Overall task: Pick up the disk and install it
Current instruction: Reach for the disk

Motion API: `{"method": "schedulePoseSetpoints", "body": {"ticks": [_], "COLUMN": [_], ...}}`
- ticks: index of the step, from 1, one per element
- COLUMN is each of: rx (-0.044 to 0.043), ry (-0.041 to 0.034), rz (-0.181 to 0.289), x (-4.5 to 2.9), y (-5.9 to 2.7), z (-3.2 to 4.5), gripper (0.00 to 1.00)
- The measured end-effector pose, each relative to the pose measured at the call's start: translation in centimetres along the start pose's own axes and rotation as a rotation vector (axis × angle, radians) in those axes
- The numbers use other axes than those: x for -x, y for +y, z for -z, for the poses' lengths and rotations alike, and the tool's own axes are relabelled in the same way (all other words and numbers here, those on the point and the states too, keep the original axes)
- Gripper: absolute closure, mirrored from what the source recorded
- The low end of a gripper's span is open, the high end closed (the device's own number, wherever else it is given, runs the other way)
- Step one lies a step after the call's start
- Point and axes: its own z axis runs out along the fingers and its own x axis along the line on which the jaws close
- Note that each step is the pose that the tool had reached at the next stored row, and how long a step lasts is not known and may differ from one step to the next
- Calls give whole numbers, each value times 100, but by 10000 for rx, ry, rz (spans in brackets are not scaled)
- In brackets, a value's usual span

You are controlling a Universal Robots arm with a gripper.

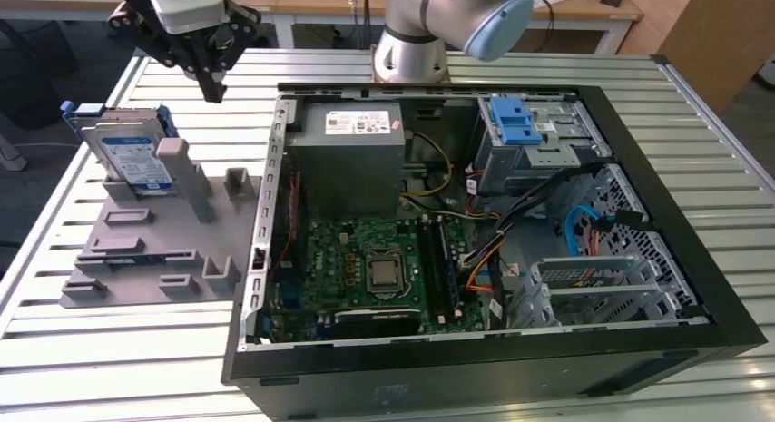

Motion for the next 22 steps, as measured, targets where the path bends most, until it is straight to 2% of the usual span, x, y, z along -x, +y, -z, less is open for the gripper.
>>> {"method": "schedulePoseSetpoints", "body": {"ticks": [11, 22], "rx": [-3, -5], "ry": [32, 71], "rz": [-1, -3], "x": [-336, -538], "y": [99, 138], "z": [-21, -37], "gripper": [89, 89]}}
